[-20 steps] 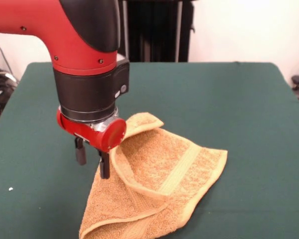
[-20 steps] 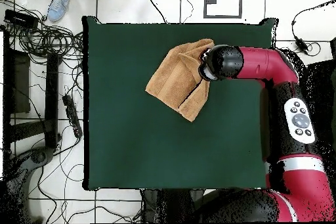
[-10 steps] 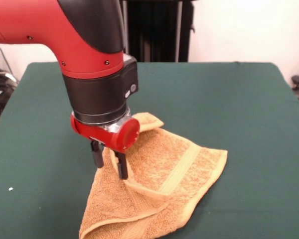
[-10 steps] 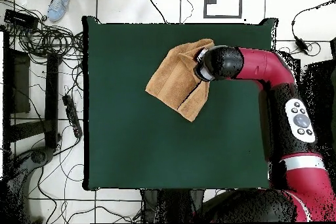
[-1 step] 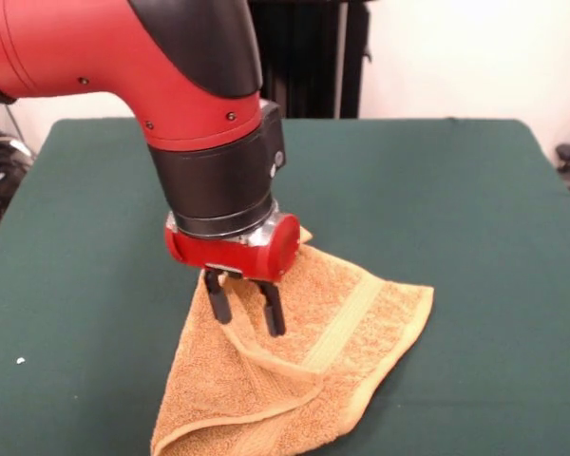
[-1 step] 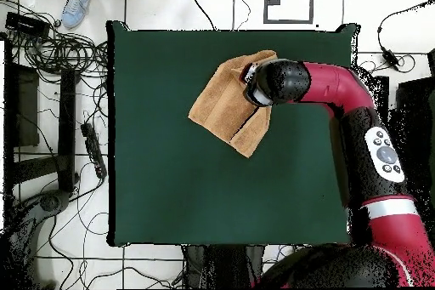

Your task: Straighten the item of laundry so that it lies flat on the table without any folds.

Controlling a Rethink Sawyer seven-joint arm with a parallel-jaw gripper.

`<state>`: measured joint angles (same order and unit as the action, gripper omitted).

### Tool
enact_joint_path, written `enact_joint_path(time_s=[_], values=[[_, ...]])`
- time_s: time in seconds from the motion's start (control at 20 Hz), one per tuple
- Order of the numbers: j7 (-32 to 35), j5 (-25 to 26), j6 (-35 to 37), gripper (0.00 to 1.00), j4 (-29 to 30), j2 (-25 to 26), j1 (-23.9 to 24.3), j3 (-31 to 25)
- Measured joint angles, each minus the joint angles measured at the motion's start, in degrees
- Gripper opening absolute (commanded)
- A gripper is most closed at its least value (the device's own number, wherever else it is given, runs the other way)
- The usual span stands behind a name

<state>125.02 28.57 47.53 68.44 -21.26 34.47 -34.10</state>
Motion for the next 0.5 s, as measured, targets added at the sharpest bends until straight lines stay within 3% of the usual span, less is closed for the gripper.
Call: enact_joint_path(time_s=[0.5], values=[[-3.66,0.08,-0.01,1.00,0.37,3.19,0.51,-2.77]])
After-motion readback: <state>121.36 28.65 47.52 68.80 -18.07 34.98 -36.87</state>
